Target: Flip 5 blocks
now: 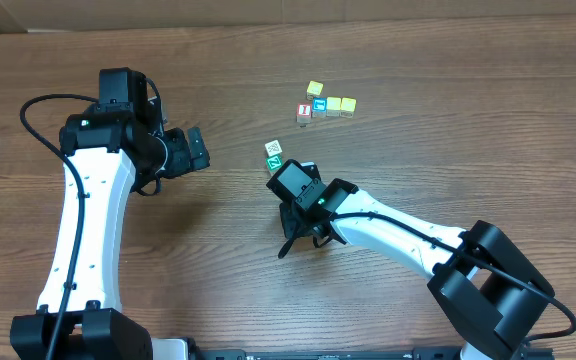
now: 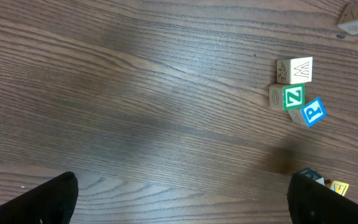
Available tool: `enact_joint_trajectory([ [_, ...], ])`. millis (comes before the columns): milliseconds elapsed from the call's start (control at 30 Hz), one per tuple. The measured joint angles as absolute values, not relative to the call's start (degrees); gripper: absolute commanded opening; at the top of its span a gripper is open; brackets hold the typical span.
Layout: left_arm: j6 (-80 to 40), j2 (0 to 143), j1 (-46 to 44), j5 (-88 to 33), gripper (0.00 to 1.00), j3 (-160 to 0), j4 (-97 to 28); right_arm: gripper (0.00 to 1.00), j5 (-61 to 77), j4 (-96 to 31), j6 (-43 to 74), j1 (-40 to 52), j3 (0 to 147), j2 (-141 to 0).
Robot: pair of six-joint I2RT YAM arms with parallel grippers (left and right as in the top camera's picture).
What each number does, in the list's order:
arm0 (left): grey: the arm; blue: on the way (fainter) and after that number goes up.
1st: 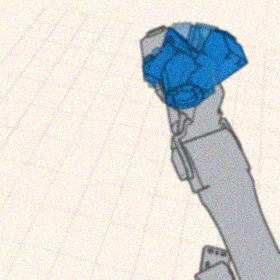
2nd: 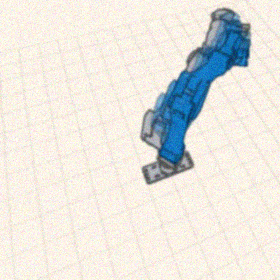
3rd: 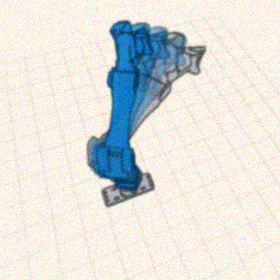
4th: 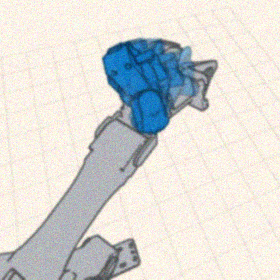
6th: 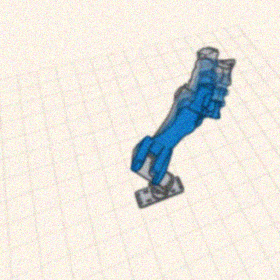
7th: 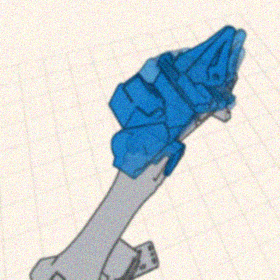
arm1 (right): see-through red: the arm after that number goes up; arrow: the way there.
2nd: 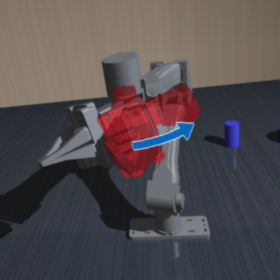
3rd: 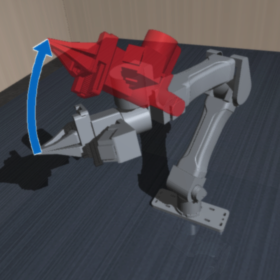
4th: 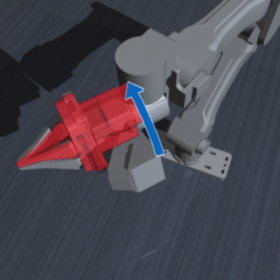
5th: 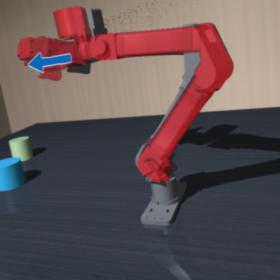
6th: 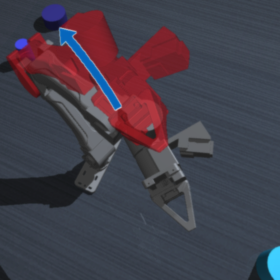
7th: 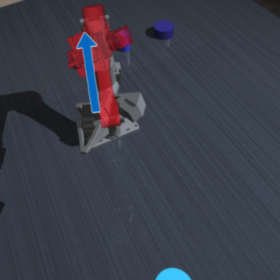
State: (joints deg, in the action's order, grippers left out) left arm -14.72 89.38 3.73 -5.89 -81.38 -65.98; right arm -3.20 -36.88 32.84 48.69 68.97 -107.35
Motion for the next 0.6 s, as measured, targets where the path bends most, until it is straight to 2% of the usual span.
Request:
enact_joint_trajectory([
  [600,-14.7,89.4,3.7,-5.9,1.0,-81.4,-66.0,0.04,-10.2,-37.3,38.3,48.7,68.8,-107.4],
])
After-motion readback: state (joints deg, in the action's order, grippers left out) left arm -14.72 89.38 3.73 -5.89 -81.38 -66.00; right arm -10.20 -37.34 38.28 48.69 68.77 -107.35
